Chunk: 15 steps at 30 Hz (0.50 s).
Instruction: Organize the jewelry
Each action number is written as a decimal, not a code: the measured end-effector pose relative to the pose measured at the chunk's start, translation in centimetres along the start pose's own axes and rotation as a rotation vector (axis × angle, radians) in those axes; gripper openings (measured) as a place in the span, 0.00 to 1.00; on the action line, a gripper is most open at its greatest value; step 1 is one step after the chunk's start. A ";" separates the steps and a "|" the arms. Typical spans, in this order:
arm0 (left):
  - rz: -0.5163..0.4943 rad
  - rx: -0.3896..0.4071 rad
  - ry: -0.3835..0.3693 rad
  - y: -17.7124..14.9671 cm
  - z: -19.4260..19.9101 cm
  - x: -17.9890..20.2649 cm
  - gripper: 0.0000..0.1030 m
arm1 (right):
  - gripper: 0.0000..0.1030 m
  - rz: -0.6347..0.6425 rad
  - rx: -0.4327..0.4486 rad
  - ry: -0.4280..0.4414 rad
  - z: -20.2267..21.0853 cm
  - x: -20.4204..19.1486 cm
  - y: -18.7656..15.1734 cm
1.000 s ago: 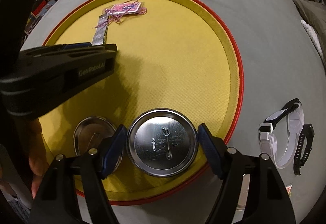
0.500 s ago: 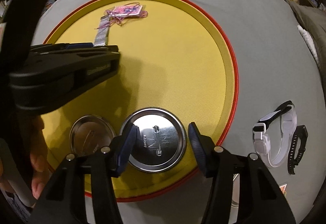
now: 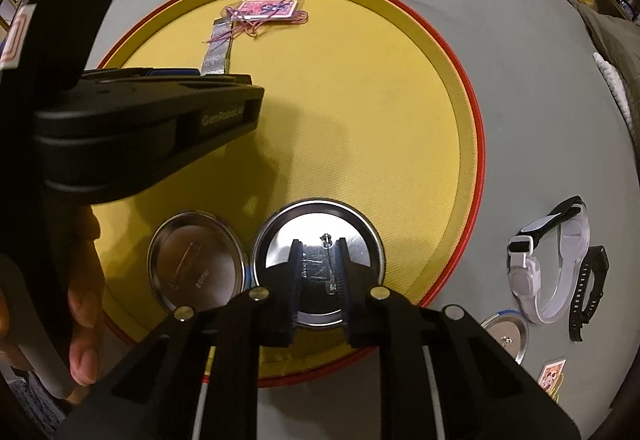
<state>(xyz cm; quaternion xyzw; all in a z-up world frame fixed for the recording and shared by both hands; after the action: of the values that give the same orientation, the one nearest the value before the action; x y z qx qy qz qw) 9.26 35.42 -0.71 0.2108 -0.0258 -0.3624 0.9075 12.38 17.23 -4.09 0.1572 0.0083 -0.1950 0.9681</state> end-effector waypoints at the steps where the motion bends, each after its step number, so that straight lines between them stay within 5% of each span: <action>1: 0.000 0.001 0.000 0.0 0.0 0.0 0.37 | 0.07 -0.001 0.001 -0.009 0.0 0.1 0.0; 15: 0.004 0.004 -0.012 0.1 0.0 -0.1 0.37 | 0.02 -0.030 0.024 -0.025 0.6 1.9 0.3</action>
<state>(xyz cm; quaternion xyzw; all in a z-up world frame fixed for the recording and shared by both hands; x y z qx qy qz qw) 9.18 35.54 -0.65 0.2103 -0.0325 -0.3616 0.9077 14.24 16.60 -3.60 0.1663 -0.0038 -0.2114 0.9631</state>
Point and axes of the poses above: each gripper's, at about its wrist camera, not at the fingertips, and z roughly against the way its jaws point, x to its right, y to its top, the point moved 9 cm from there along -z, roughly the way its jaws point, and after that the axes turned 1 degree about -z, right-handed, at the moved point
